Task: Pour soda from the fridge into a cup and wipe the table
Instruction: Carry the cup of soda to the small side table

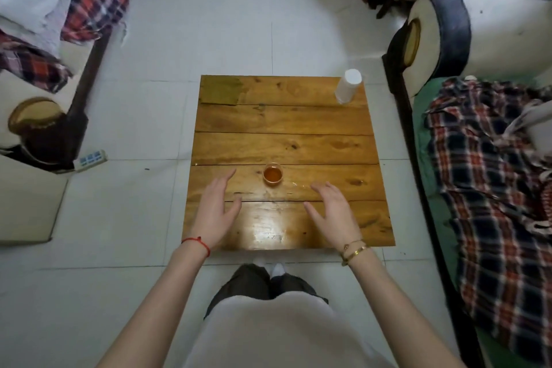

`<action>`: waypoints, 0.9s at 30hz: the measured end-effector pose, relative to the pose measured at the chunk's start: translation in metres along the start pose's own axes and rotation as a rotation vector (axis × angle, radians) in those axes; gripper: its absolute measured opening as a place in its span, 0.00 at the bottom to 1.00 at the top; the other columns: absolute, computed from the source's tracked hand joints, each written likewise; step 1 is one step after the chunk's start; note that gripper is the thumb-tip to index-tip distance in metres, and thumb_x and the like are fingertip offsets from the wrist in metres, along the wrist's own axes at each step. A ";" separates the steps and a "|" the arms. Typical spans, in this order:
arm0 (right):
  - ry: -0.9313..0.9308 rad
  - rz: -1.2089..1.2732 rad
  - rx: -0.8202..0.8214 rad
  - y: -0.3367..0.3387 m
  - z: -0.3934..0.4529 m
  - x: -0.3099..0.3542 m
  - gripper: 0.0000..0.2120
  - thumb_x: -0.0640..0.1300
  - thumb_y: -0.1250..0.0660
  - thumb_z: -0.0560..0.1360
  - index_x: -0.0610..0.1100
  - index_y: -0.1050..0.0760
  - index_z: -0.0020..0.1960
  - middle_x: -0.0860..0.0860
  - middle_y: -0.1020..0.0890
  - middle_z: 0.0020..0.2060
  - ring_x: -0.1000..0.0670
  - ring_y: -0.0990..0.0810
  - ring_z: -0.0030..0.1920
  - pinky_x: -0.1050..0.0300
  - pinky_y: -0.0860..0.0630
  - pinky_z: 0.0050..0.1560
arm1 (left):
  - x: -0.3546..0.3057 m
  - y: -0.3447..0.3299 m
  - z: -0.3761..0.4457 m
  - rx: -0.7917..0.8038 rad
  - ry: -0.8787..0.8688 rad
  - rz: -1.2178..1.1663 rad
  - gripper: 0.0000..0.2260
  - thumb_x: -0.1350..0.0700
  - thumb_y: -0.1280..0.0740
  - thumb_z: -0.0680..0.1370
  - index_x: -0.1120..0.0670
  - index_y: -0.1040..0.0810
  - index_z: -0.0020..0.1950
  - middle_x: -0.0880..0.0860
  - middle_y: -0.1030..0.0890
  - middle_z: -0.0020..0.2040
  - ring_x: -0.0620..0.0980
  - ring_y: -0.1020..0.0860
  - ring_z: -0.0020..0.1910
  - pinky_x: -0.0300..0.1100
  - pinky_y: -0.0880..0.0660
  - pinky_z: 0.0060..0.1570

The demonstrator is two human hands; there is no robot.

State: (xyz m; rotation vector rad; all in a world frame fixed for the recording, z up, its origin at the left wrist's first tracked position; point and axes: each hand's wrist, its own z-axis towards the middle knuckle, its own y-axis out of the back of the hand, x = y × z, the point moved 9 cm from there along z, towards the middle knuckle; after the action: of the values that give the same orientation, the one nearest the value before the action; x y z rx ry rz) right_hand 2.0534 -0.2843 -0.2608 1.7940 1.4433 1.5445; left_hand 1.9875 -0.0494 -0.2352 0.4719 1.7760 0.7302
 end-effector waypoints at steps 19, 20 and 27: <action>-0.460 0.422 0.094 -0.137 0.161 -0.118 0.16 0.37 0.43 0.80 0.44 0.26 0.66 0.51 0.20 0.52 0.57 0.29 0.36 0.69 0.34 0.32 | 0.126 -0.183 0.161 0.208 0.247 -0.003 0.42 0.56 0.24 0.71 0.57 0.44 0.78 0.54 0.38 0.77 0.51 0.41 0.76 0.34 0.49 0.71; -0.458 0.414 0.101 -0.147 0.169 -0.121 0.16 0.37 0.43 0.80 0.43 0.26 0.66 0.48 0.20 0.53 0.56 0.28 0.38 0.69 0.34 0.34 | 0.132 -0.190 0.165 0.199 0.249 -0.006 0.43 0.55 0.23 0.70 0.57 0.44 0.78 0.54 0.38 0.76 0.51 0.41 0.76 0.34 0.49 0.72; -0.495 0.518 0.131 -0.205 0.206 -0.131 0.16 0.39 0.42 0.80 0.45 0.26 0.66 0.46 0.17 0.50 0.43 0.18 0.49 0.48 0.21 0.50 | 0.154 -0.225 0.186 0.138 0.151 -0.015 0.39 0.53 0.23 0.70 0.55 0.39 0.76 0.52 0.32 0.72 0.49 0.35 0.72 0.36 0.42 0.71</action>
State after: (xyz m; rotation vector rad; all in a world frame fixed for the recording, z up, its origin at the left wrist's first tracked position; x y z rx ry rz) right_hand 2.1590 -0.2448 -0.5586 2.5436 0.9007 1.0876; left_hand 2.1244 -0.0698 -0.5346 0.5055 1.9784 0.6498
